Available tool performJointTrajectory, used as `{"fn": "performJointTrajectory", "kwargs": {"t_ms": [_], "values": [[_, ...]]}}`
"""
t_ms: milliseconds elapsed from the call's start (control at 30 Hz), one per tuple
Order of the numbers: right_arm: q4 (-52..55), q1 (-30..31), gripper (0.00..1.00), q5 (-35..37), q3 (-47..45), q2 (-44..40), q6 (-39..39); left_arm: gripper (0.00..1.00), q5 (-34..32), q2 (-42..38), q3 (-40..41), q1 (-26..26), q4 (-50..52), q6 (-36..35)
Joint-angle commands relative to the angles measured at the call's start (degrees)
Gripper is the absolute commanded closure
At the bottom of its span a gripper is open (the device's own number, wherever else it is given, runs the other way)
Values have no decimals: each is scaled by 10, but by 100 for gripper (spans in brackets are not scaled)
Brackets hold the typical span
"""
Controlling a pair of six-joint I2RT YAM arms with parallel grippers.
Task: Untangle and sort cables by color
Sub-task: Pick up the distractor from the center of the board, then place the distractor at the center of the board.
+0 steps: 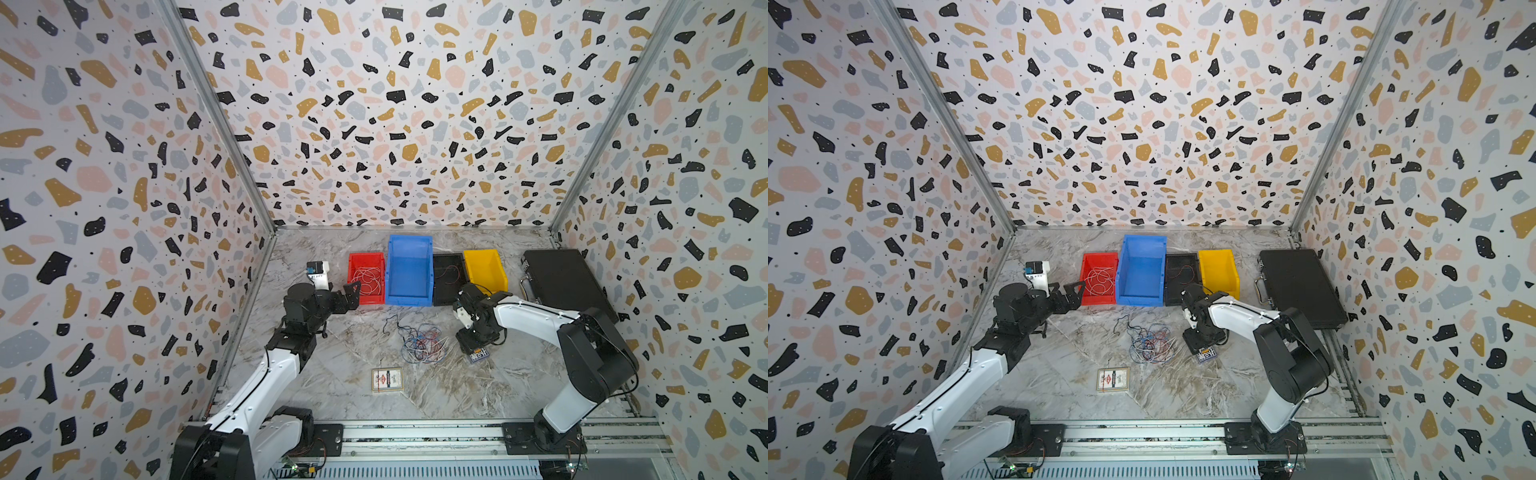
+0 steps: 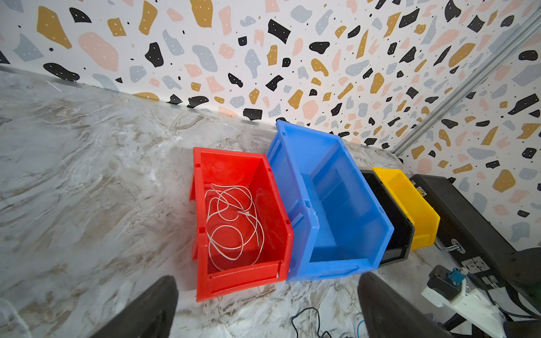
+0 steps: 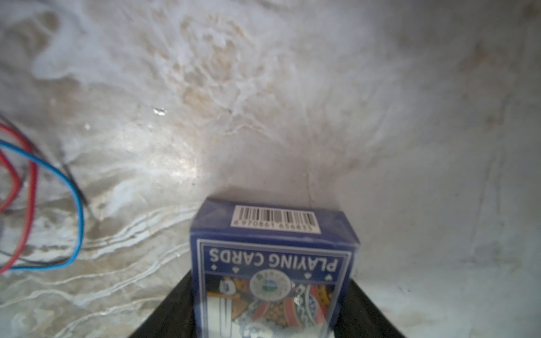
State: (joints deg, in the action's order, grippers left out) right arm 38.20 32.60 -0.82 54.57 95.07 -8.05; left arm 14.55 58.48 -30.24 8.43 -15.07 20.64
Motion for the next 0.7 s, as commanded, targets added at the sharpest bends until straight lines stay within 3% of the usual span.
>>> {"fn": "performJointTrajectory", "kwargs": {"t_ms": [0,333,533,667], "values": [[27,1,35,21,-14,-30,-7,1,7,-12,5,1,-13,3],[20,-61,37,21,-49,-113,8,1,7,-17,5,1,-12,3],[20,-155,39,-6,-50,-144,20,0,4,-23,6,1,-7,-1],[21,-207,39,-10,-17,-113,12,1,10,-26,3,1,5,-5]]}}
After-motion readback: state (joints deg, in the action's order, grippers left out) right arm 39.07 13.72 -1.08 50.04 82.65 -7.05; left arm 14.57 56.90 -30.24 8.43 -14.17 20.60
